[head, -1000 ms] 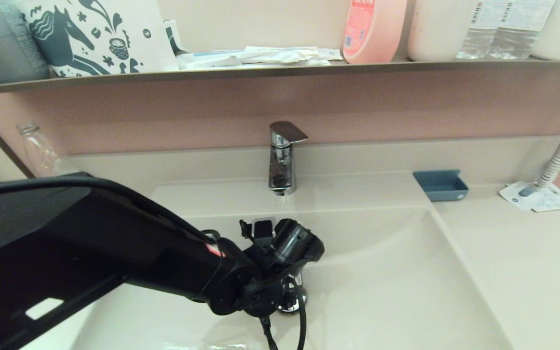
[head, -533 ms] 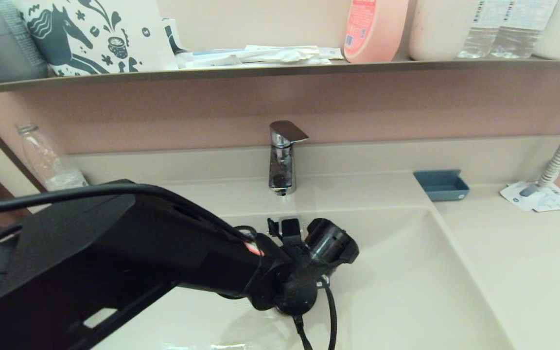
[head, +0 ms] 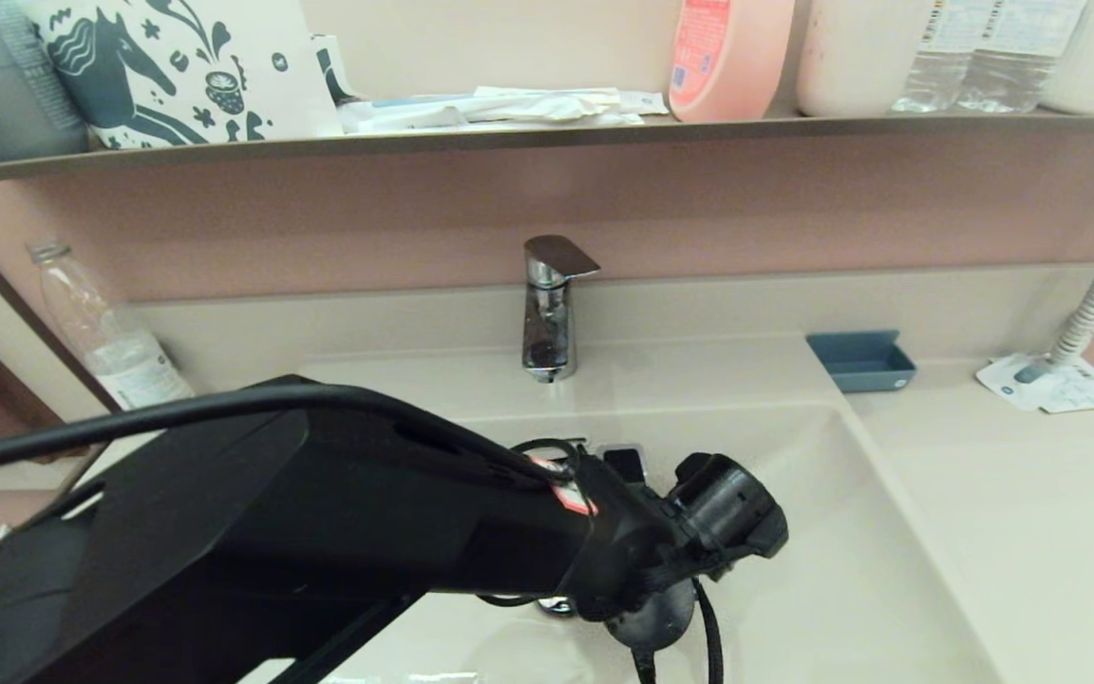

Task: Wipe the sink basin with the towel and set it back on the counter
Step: Wipe the sink

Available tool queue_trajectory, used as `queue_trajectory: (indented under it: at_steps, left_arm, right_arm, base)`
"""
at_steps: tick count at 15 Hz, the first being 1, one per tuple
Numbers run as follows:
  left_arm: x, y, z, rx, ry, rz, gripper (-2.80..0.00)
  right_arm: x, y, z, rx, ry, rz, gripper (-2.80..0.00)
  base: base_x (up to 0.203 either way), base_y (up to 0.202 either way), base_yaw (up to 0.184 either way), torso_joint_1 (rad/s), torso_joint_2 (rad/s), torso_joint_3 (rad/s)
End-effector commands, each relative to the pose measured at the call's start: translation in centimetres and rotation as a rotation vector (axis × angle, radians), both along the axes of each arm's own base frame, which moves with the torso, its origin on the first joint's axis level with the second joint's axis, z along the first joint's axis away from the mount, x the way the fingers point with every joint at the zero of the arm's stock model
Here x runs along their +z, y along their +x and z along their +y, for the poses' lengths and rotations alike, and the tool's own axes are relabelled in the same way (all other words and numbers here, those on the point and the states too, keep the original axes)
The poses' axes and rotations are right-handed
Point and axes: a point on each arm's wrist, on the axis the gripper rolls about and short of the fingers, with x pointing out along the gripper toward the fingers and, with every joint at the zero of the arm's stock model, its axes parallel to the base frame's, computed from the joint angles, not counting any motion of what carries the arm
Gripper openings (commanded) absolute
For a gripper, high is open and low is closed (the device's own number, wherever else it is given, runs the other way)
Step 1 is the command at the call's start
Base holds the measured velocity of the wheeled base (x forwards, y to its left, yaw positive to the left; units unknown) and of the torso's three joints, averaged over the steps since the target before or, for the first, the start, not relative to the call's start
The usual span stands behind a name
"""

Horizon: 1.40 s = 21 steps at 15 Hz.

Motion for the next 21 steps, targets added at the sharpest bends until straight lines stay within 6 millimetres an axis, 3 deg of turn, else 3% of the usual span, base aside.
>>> queue_trajectory:
  at_steps: [1, 7, 16, 21]
  left_arm:
    - [0.2, -0.9, 0.1, 0.006, 0.032, 0.037, -2.8]
    - [0.8, -4.3, 1.9, 0.036, 0.095, 0.239, -2.8]
    - [0.4, -6.9, 9.8, 0.075, 0.251, 0.332, -2.8]
    - [-0.1, -6.0, 14.0, 0.038, 0.279, 0.316, -2.8]
  right_arm:
    - [0.0, 0.0, 0.0, 0.0, 0.0, 0.0, -2.8]
    - [0.0, 0.0, 0.0, 0.0, 0.0, 0.0, -2.8]
    - [0.0, 0.0, 0.0, -0.001, 0.0, 0.0, -2.8]
    - [0.0, 0.0, 0.0, 0.0, 0.0, 0.0, -2.8]
  base:
    - [0.0, 0.0, 0.0, 0.0, 0.0, 0.0]
    - [0.0, 0.0, 0.0, 0.0, 0.0, 0.0]
    - [0.0, 0.0, 0.0, 0.0, 0.0, 0.0]
    - [0.0, 0.0, 0.0, 0.0, 0.0, 0.0]
